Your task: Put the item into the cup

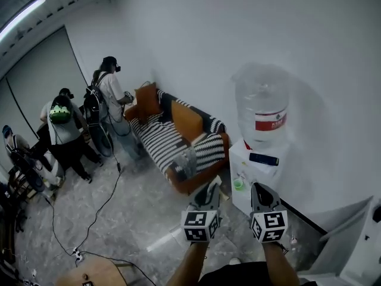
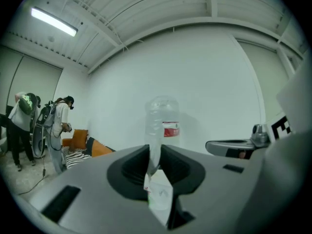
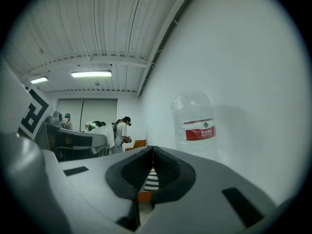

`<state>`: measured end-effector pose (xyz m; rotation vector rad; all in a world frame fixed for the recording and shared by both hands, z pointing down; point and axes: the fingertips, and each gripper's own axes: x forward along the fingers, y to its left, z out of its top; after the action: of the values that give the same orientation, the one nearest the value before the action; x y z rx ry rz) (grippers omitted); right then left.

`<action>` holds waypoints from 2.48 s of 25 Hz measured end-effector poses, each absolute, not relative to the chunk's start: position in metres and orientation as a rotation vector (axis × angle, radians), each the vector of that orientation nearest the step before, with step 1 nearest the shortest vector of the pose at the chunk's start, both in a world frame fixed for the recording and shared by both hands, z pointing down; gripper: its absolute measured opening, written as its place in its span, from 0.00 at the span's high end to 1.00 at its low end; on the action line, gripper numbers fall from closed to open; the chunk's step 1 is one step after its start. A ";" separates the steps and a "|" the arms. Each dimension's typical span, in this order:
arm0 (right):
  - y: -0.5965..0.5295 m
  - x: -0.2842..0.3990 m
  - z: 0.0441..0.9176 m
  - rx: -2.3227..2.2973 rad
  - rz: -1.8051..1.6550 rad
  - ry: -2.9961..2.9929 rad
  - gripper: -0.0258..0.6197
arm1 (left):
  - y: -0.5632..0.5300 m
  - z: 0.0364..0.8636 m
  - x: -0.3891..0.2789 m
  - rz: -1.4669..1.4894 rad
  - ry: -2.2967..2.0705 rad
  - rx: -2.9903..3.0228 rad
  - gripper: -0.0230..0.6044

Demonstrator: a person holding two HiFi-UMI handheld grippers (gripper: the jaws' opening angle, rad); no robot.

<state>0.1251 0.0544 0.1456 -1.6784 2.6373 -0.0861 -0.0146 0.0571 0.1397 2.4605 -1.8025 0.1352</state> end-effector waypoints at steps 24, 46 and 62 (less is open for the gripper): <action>-0.083 0.078 0.152 -1.741 -0.083 2.665 0.94 | -0.099 0.148 -0.026 0.070 -1.617 2.511 0.85; -0.130 0.068 0.268 -1.895 -0.383 2.764 0.94 | -0.152 0.294 -0.023 0.324 -1.397 2.334 0.85; -0.176 0.086 0.420 -1.869 -0.622 2.824 0.94 | -0.201 0.459 0.000 0.545 -1.287 2.285 0.85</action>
<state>0.0860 -0.1763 0.4202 -1.8685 2.8240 -0.6224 -0.0005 -0.2006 0.4592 2.2848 -1.2873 0.5453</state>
